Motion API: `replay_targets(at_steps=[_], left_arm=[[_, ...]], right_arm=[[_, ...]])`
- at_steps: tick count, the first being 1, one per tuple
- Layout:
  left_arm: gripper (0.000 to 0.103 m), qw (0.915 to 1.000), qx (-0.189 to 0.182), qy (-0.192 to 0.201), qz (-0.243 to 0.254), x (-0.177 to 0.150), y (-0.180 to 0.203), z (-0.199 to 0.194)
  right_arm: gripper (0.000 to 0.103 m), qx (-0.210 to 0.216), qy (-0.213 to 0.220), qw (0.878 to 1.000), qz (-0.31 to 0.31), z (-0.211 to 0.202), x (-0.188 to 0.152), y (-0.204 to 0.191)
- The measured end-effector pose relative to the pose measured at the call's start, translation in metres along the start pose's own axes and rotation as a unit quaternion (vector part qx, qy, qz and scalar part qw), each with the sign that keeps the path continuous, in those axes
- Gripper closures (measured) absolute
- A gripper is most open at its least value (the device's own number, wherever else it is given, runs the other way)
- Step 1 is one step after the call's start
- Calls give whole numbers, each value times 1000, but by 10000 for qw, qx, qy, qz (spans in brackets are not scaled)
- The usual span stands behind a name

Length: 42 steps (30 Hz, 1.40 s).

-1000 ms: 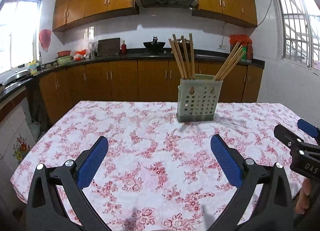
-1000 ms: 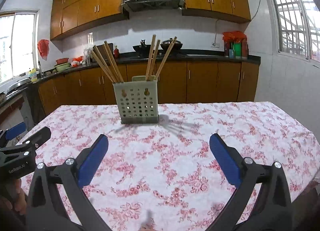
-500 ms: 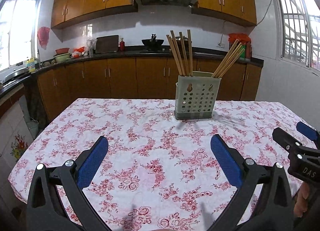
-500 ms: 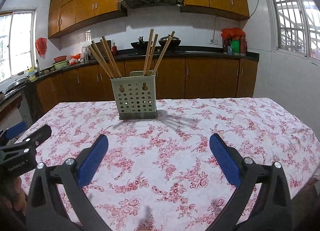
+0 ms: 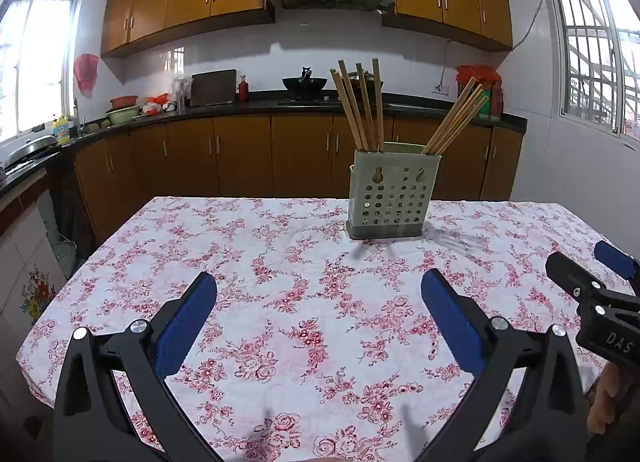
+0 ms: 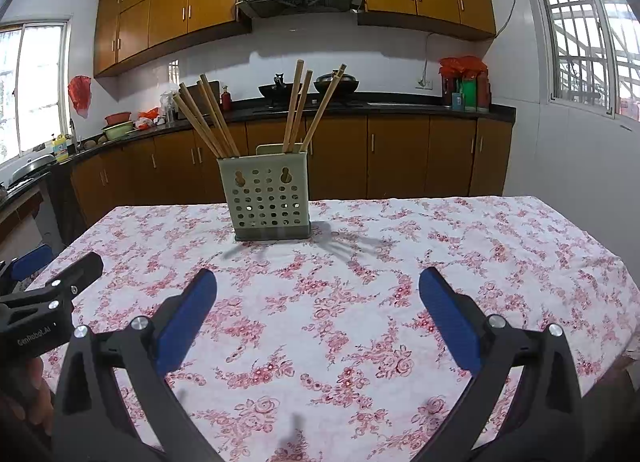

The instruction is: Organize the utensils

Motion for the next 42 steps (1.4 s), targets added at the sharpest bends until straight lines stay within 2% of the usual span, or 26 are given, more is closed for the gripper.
replay_targets(at_steps=[42], left_arm=[[2,10000,-15,7,8,1,3,0]], right_arm=[[4,10,-12,10000,11,0,-1,-1]])
Point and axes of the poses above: each gripper's, at about its wrist camera, not at the fingertips, and z roughly the way its jaws point, y to its right, x to its top, the point moved 8 cm from there along z, roughly the way its jaws point, and after that the axes turned 5 degrees about -z, right-handed, at the moved point
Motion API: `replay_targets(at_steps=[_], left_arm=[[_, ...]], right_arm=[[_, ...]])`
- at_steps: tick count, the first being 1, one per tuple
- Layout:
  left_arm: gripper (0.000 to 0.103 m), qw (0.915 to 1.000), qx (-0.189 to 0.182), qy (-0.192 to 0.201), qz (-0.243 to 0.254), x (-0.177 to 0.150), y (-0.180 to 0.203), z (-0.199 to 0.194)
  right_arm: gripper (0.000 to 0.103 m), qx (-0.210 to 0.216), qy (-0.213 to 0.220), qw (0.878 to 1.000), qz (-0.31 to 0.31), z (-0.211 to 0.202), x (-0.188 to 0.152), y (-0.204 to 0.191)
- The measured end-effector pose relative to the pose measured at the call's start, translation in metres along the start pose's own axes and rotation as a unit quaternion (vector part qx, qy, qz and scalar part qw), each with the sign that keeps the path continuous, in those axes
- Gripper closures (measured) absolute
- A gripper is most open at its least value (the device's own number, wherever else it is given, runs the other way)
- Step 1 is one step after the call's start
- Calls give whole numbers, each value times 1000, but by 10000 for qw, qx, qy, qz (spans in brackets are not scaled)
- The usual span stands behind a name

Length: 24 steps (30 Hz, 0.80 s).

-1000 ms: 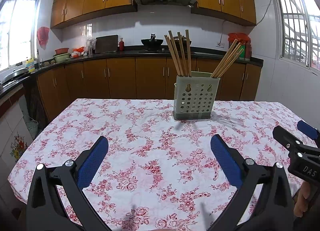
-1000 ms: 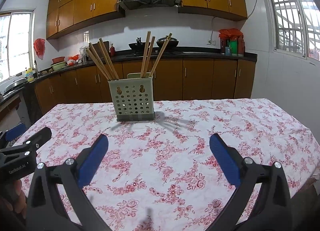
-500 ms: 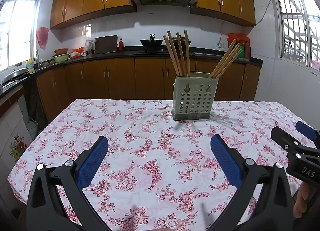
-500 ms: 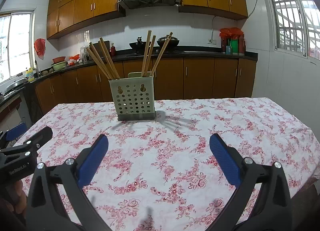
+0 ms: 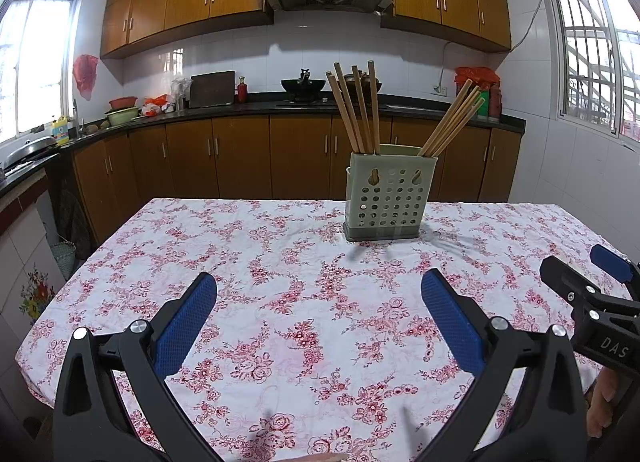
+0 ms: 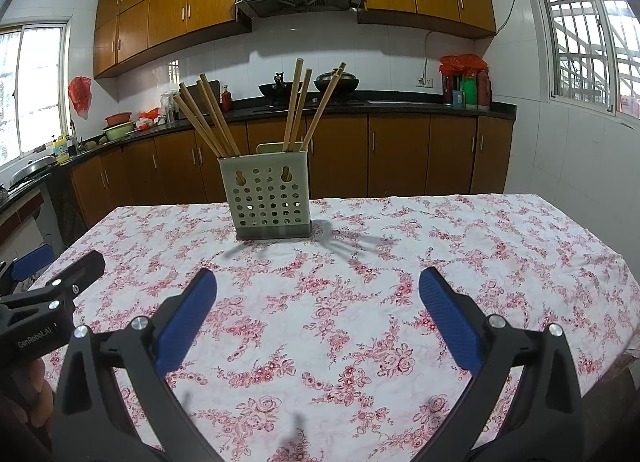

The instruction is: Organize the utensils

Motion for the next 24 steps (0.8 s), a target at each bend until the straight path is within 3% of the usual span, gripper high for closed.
replay_targets(at_steps=[24], left_arm=[[2,10000,12,-3,-1,2,2,-1]], right_arm=[[4,4,-4,10000,3,0,0,1]])
Point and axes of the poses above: each gripper's, at about its wrist camera, not at the fingertips, and z roughly the way its jaws point, y to its right, x to its top, the point moved 8 cm from there along z, roughly the way its jaws point, and after that the axes turned 5 degrees about -z, right-handed, at the moved point
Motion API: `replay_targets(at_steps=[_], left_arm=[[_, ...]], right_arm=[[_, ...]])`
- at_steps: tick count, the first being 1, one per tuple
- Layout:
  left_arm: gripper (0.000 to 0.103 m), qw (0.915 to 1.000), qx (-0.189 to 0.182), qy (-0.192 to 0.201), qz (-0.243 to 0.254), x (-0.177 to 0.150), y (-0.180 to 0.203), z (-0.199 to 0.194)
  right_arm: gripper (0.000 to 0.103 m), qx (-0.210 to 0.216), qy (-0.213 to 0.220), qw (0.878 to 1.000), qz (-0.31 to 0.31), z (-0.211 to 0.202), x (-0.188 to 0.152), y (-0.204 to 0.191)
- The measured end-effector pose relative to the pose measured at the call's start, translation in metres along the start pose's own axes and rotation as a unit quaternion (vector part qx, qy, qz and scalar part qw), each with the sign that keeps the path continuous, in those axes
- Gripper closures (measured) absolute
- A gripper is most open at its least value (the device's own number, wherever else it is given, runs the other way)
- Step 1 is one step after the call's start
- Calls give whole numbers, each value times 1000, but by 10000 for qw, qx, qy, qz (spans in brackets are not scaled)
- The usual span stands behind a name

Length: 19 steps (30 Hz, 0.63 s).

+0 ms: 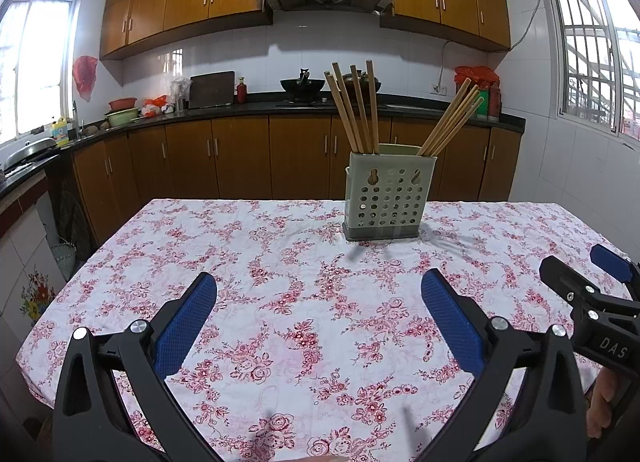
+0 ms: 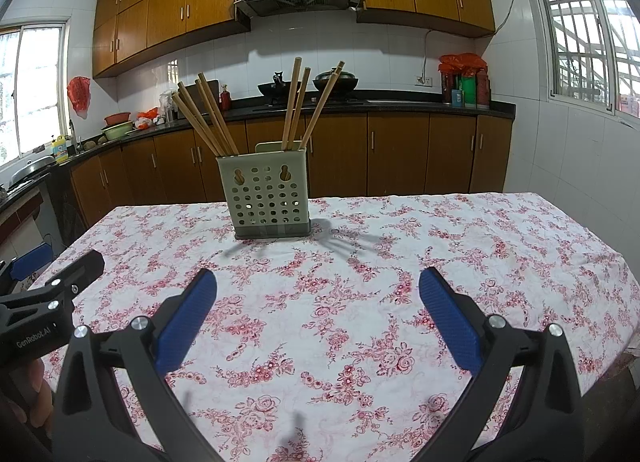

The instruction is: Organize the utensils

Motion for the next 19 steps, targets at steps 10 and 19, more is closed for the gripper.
replay_targets(at_steps=[10,19], left_arm=[[2,10000,76,57,7,1,-2,-1],[2,10000,52,-29,-46,0,-4,1]], right_arm=[[4,0,0,10000,2,0,0,0],[4,-11,-1,10000,23,2,-3,0]])
Point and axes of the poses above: each gripper's, at about its wrist camera, not at the fingertips, and z roughly the way its jaws point, y to its right, x to its top, the point moved 8 cm from there along z, roughly the way its jaws point, and after that the axes turned 5 degrees about -z, right-handed, at the moved point
